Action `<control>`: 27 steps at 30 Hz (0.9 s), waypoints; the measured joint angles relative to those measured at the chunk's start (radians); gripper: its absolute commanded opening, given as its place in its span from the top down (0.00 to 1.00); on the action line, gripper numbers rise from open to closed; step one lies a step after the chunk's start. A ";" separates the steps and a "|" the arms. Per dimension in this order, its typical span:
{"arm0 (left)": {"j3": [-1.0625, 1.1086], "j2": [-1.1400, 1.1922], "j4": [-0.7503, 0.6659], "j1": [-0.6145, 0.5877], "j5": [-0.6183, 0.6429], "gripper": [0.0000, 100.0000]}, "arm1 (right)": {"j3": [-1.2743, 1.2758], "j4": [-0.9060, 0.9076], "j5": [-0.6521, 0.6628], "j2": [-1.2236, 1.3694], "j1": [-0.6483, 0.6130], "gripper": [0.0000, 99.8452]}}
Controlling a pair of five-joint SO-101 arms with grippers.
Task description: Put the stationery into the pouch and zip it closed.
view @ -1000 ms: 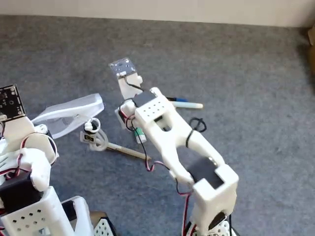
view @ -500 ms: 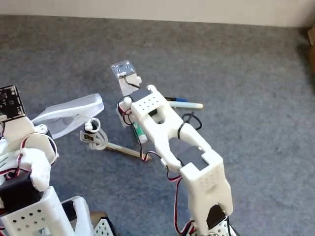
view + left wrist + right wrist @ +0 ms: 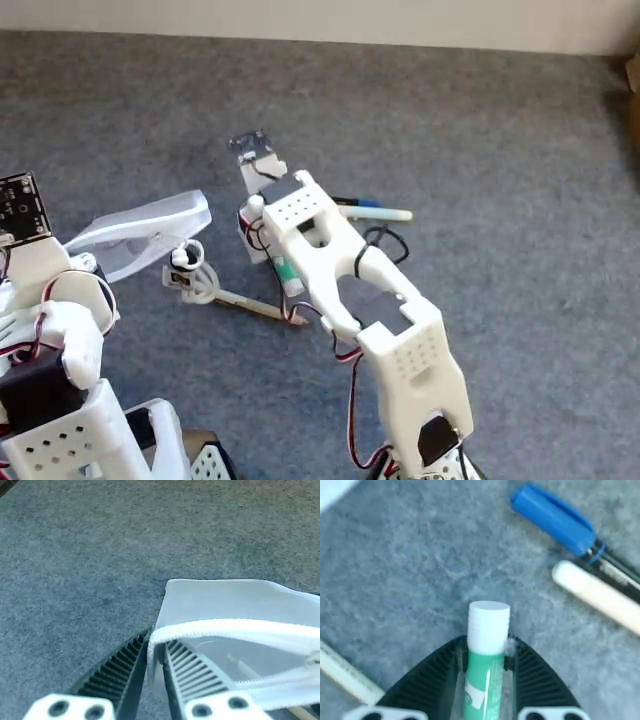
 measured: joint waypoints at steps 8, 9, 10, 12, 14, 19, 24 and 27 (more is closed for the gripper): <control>0.000 0.000 0.000 0.000 0.000 0.99 | -0.138 0.187 0.000 0.000 0.000 0.90; 0.000 0.000 0.000 0.000 0.000 0.99 | -0.141 0.193 0.000 0.000 0.000 0.90; 0.000 0.000 0.000 0.000 0.000 0.99 | -0.143 0.199 0.000 0.000 0.000 0.90; 0.000 0.000 0.000 0.000 0.000 0.99 | -0.144 0.209 0.000 0.000 0.003 0.90; 0.000 0.000 0.000 0.000 0.000 0.99 | -0.144 0.224 0.000 0.000 0.011 0.90; 0.000 0.000 0.000 0.000 0.000 0.99 | -0.204 0.295 0.000 -0.002 0.017 0.90; 0.000 0.000 0.000 0.000 0.000 0.99 | -0.230 0.371 0.000 -0.074 0.017 0.90; 0.000 0.000 -0.002 0.000 0.000 0.99 | -0.230 0.402 0.000 -0.124 0.017 0.90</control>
